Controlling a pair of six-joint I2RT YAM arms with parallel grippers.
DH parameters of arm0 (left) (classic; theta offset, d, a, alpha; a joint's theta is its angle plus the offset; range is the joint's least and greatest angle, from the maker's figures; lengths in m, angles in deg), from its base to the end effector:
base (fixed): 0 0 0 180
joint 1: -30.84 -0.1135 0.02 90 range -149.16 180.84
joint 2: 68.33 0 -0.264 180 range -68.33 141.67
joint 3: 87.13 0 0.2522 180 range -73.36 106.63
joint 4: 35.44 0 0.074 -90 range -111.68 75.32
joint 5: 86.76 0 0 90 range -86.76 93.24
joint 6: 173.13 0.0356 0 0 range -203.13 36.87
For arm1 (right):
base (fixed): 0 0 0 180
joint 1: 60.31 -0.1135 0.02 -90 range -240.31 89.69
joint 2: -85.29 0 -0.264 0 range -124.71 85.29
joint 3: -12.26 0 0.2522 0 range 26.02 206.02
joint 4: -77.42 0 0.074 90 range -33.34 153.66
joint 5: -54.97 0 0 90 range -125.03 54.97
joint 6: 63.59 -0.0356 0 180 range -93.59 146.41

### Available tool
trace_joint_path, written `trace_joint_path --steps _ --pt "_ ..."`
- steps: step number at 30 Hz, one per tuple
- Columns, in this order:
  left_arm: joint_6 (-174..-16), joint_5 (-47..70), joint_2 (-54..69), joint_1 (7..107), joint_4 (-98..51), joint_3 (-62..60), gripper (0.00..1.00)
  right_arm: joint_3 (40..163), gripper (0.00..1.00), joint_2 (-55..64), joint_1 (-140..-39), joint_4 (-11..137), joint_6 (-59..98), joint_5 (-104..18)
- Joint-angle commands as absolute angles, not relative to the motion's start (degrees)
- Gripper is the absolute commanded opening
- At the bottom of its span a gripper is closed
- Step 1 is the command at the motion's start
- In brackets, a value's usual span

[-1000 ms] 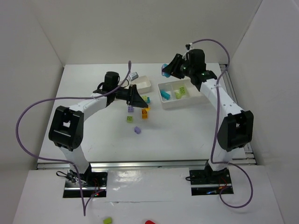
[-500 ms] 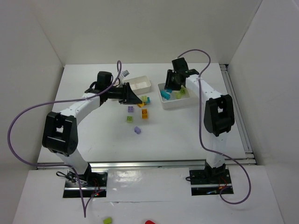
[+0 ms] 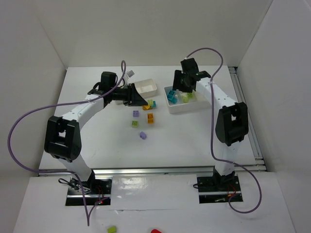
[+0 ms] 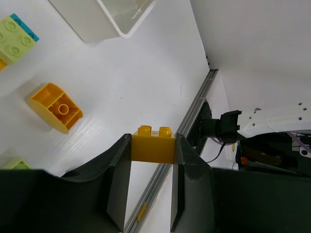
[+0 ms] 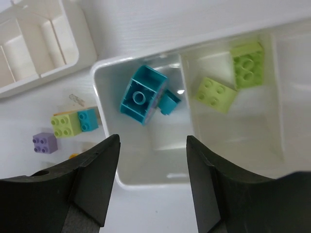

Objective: Sort the legos into containers by color

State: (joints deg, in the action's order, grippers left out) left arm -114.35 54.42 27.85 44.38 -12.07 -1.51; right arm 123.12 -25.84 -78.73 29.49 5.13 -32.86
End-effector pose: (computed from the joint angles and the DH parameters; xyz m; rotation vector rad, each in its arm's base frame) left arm 0.3593 -0.1151 0.2760 0.2134 2.2303 -1.4016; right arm 0.4183 0.1379 0.2769 0.0782 2.4282 0.2717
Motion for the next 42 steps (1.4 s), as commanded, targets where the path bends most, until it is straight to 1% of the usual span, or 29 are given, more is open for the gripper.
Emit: trace_joint_path --steps 1,4,5,9,11,13,14,16,19,22,23,24,25,27,28,29,31,32,35,37,38,40,41,42 --pt "-112.7 56.4 29.3 44.5 -13.2 1.1 0.0 119.7 0.64 -17.7 -76.0 28.7 3.9 -30.1" --pt "-112.7 56.4 29.3 45.7 -13.2 1.7 0.0 115.4 0.64 -13.4 -71.4 30.7 1.6 -26.3" --pt "-112.7 56.9 29.8 45.7 -13.2 1.7 0.0 114.9 0.64 -12.9 -67.5 30.7 0.2 -25.5" --pt "-112.7 56.9 29.8 46.2 -12.7 2.2 0.0 114.7 0.64 -14.5 -59.7 35.4 -1.5 -25.5" --pt "-112.2 56.9 29.8 46.2 -12.0 2.2 0.0 118.6 0.67 -17.5 -57.0 36.1 -1.5 -26.1" --pt "-111.7 56.9 29.1 46.2 -11.5 2.2 0.0 122.5 0.7 -23.6 -55.6 34.5 -1.5 -27.5" --pt "-111.7 56.9 28.6 46.2 -11.5 2.2 0.0 126.7 0.7 -25.5 -54.2 34.5 -1.5 -29.3" --pt "-111.7 56.9 27.9 46.2 -11.5 2.2 0.0 129.5 0.7 -30.1 -52.8 35.5 -2.3 -31.4" --pt "-111.7 57.5 27.9 46.2 -11.5 1.7 0.0 133.8 0.71 -34.6 -50.3 39.9 -5.0 -39.1" --pt "-111.7 57.5 27.9 46.7 -11.5 1.7 0.0 139.2 0.72 -41.2 -50.3 39.8 -5.7 -43.3" --pt "-111.7 57.5 27.9 46.7 -11.5 1.7 0.0 144.5 0.74 -43.4 -50.3 38.5 -5.7 -44.5" --pt "-111.7 57.5 27.9 46.7 -11.5 1.7 0.0 147.5 0.74 -48.2 -50.3 36.8 -5.7 -45.8" --pt "-111.7 57.5 27.9 46.7 -11.5 1.7 0.0 151.9 0.74 -50.1 -50.3 34.3 -5.7 -46.4" --pt "-111.1 57.5 27.4 46.7 -11.0 1.7 0.0 153.0 0.74 -52.2 -51.0 33.7 -4.8 -47.0" --pt "-111.1 57.5 27.4 46.7 -11.0 1.7 0.0 152.1 0.74 -52.2 -51.0 33.7 -4.1 -47.0" --pt "-111.1 57.5 27.4 46.7 -10.4 1.7 0.0 148.1 0.73 -50.9 -51.0 35.9 -4.1 -47.0" --pt "-111.1 57.5 27.4 46.7 -10.4 1.7 0.0 142.6 0.69 -46.6 -51.5 39.7 -3.6 -48.6" --pt "-110.6 57.5 27.4 46.7 -10.4 1.7 0.0 137.8 0.66 -44.1 -51.5 40.4 -2.9 -49.4" --pt "-110.5 58.0 27.9 46.7 -9.9 2.2 0.0 130.7 0.62 -40.9 -51.5 40.4 -1.0 -50.0" --pt "-110.5 58.0 28.5 46.7 -9.9 3.4 0.0 126.0 0.6 -36.0 -51.5 41.2 0.4 -50.5" --pt "-110.0 58.0 28.5 46.7 -9.9 3.5 0.0 120.5 0.58 -34.2 -52.0 41.8 0.4 -50.5" --pt "-110.0 58.0 29.0 46.7 -9.4 4.8 0.0 114.8 0.57 -28.0 -52.1 43.5 0.4 -50.5" --pt "-110.0 58.0 29.0 46.7 -9.4 4.8 0.0 109.2 0.57 -25.9 -52.1 43.5 0.4 -50.5" --pt "-110.0 58.0 29.7 46.7 -9.4 5.6 0.0 106.6 0.56 -24.0 -52.7 44.1 0.4 -50.5"
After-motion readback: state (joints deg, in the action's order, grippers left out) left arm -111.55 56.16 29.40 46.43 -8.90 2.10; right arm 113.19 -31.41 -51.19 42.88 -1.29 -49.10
